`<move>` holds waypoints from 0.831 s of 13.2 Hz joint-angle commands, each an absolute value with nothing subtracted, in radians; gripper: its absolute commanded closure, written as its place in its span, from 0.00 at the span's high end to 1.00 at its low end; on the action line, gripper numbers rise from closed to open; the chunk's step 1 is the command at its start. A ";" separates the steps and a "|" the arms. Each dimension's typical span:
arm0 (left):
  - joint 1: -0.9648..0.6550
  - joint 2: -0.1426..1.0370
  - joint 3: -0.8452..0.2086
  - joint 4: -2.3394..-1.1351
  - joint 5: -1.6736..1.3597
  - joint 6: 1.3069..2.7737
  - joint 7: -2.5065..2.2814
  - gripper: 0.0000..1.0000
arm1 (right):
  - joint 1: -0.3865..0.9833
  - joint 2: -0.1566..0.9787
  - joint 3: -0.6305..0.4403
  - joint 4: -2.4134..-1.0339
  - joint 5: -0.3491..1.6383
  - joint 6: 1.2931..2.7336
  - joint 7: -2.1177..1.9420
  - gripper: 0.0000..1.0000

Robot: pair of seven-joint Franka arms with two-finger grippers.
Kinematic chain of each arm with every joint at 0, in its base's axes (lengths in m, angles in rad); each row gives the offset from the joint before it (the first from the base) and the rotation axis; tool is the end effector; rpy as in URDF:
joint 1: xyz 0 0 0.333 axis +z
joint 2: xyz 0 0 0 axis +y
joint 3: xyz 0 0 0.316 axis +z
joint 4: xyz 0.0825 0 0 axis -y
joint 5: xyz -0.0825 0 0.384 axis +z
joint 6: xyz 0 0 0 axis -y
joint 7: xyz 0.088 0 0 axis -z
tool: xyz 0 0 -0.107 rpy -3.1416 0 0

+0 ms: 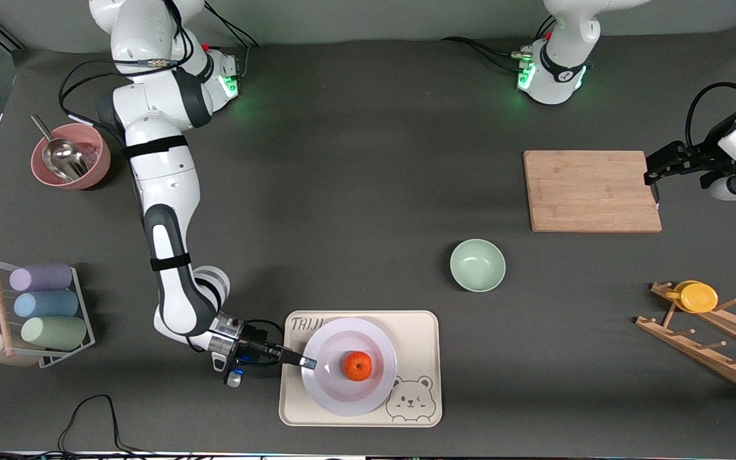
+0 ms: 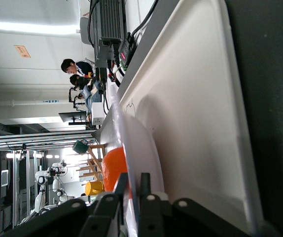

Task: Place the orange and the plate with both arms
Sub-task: 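Lower the plate onto the placemat and open the right gripper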

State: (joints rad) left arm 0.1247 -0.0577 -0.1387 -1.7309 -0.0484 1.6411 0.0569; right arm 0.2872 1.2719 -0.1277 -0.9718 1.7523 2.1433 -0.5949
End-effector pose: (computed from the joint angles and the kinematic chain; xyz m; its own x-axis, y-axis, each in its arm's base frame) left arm 0.5391 -0.0143 0.5860 0.9973 -0.0669 -0.0304 -0.0656 -0.9970 0.0420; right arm 0.7590 0.2064 0.0946 0.9465 -0.3226 0.0023 -0.1002 -0.3006 -0.9485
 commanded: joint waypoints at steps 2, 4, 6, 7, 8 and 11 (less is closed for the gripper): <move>0.118 -0.078 -0.138 -1.746 -0.058 1.652 0.041 1.00 | 0.290 1.304 -0.120 -0.919 1.733 2.160 -0.588 1.00; 0.118 -0.078 -0.138 -1.746 -0.058 1.651 0.041 1.00 | 0.290 1.284 -0.130 -0.928 1.723 2.158 -0.575 1.00; 0.117 -0.075 -0.138 -1.746 -0.058 1.654 0.041 1.00 | 0.288 1.235 -0.133 -0.939 1.613 2.157 -0.545 1.00; 0.115 -0.075 -0.138 -1.746 -0.058 1.655 0.041 1.00 | 0.282 1.201 -0.133 -0.965 1.542 2.157 -0.505 1.00; 0.115 -0.075 -0.140 -1.746 -0.060 1.655 0.040 1.00 | 0.282 1.154 -0.133 -1.012 1.467 2.157 -0.483 1.00; 0.117 -0.075 -0.140 -1.746 -0.081 1.655 0.040 1.00 | 0.291 0.999 -0.175 -1.165 1.292 2.152 -0.405 1.00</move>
State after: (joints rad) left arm 0.1244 -0.0577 -0.1427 -1.7309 -0.0651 1.6424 0.0567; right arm 0.2772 1.1481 -0.1494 -0.9950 1.3943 2.1443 -0.4598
